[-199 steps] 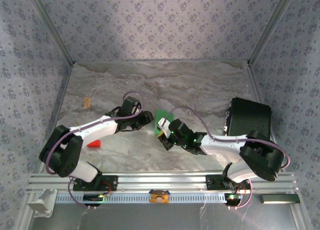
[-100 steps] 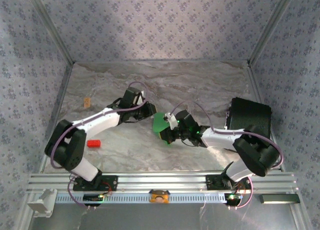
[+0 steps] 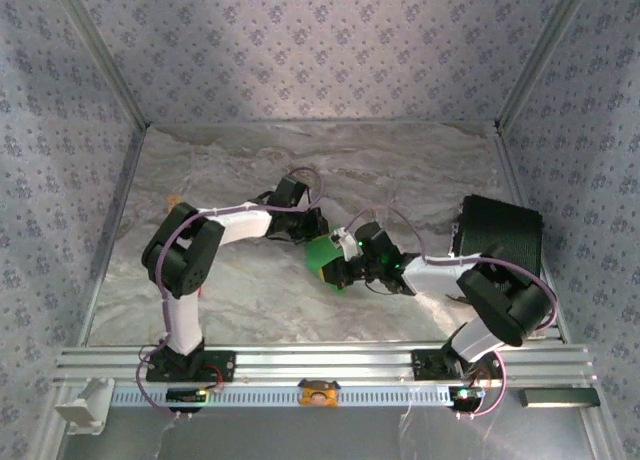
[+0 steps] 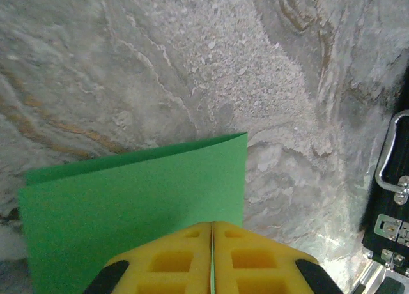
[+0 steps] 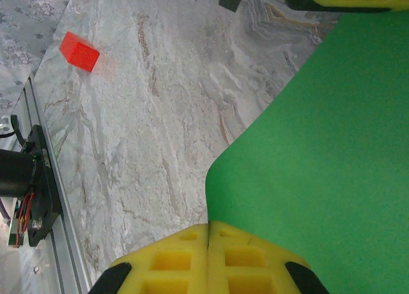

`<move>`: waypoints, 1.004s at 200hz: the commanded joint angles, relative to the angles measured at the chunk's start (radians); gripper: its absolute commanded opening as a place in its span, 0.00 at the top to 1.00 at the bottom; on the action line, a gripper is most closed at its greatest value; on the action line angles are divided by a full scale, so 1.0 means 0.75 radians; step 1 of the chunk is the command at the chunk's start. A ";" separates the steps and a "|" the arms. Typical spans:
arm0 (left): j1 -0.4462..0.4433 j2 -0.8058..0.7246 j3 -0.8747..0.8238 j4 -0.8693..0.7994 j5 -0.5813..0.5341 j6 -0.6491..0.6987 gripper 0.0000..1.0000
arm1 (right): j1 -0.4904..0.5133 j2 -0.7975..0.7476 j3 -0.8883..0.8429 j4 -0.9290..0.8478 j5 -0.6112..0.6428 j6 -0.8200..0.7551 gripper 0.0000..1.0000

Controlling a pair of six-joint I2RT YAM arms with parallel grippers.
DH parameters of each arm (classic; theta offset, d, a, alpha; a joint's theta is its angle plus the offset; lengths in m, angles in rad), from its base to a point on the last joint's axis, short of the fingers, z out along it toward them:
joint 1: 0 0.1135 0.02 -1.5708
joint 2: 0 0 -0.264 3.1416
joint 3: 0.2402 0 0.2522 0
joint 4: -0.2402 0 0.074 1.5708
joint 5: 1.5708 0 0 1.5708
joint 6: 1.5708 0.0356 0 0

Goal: Fold a paper plane with a square sheet of paper (pick it up from the middle)
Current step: Third fold the triangle at the center of the table.

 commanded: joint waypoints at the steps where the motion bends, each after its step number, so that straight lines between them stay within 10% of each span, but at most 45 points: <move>1: -0.009 0.053 0.038 -0.033 0.031 0.032 0.92 | -0.012 0.023 -0.013 0.029 -0.032 0.018 1.00; 201: -0.019 0.151 0.053 -0.130 0.006 0.089 0.94 | -0.170 0.102 0.021 -0.024 0.016 0.010 1.00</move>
